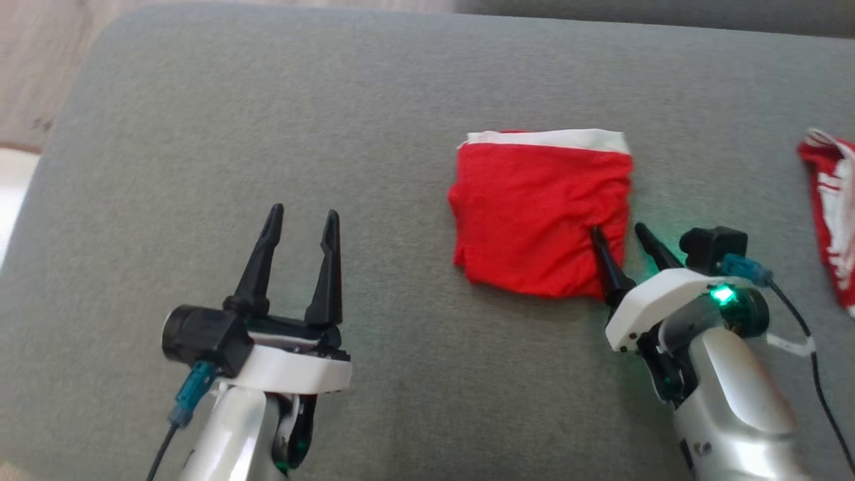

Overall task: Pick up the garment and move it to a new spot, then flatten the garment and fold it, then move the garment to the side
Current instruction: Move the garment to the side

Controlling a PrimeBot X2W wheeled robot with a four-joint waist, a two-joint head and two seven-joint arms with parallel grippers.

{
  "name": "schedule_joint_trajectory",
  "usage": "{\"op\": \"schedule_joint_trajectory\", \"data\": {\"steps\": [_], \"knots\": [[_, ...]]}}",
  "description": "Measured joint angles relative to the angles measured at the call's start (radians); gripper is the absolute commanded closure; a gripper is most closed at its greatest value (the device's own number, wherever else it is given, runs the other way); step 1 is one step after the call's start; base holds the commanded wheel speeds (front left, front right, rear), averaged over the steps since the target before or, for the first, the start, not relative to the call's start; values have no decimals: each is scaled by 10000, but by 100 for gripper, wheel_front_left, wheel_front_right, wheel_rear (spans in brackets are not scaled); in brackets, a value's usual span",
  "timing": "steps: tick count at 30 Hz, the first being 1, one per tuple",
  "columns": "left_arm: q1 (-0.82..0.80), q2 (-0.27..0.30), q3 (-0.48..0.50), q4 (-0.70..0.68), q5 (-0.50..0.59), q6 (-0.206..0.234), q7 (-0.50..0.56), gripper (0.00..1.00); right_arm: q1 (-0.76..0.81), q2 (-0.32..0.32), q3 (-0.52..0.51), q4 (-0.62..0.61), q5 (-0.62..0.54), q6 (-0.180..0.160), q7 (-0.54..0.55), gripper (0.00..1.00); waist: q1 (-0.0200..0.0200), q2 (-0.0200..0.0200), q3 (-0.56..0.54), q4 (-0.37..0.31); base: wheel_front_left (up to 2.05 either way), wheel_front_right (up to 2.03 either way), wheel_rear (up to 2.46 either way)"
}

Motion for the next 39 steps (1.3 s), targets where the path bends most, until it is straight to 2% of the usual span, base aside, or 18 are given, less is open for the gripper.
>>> {"op": "schedule_joint_trajectory", "data": {"steps": [4, 9, 10, 11, 21, 28, 33, 39], "knots": [[-8, -4, -98, 19, -81, 6, 0, 0, -528, -31, 138, 750, 468, 0, 242, 0, -1, 0, 119, 324, 0, 0, 0], [-12, -2, -102, 21, -142, 13, 0, 0, -1192, -92, 499, 1440, 514, 0, 311, 0, -1, 0, 196, 528, 0, 0, 0], [-14, -2, -104, 21, -142, 27, 0, 0, -1245, -107, 566, 1549, 456, 0, 311, 34, -1, 0, 202, 544, 0, 0, 0], [-17, -2, -109, 21, -142, 31, 0, 0, -1300, -119, 619, 1630, 376, 0, 309, 100, -1, 0, 209, 556, 0, 0, 0], [-49, -2, -88, 29, -144, 107, 0, 0, -1572, -31, 759, 2071, -1068, 4, -301, 100, 0, 0, 98, 338, 0, 0, 0], [-48, -2, 15, 15, -144, 105, 0, 0, -1572, -130, 424, 2021, -2625, 4, -472, 100, -1, 0, -132, -217, 0, 0, 0], [-42, -2, 81, 8, -144, 104, 0, 0, -1576, -993, 876, 1547, -3156, 4, -491, 100, -1, 0, -324, -696, 0, 0, 0], [-22, 0, 215, 8, -144, 109, 0, 0, -1579, -2602, 1889, 593, -2824, 4, 6, 100, -1, 0, -496, -1261, 0, 0, 0]]}}
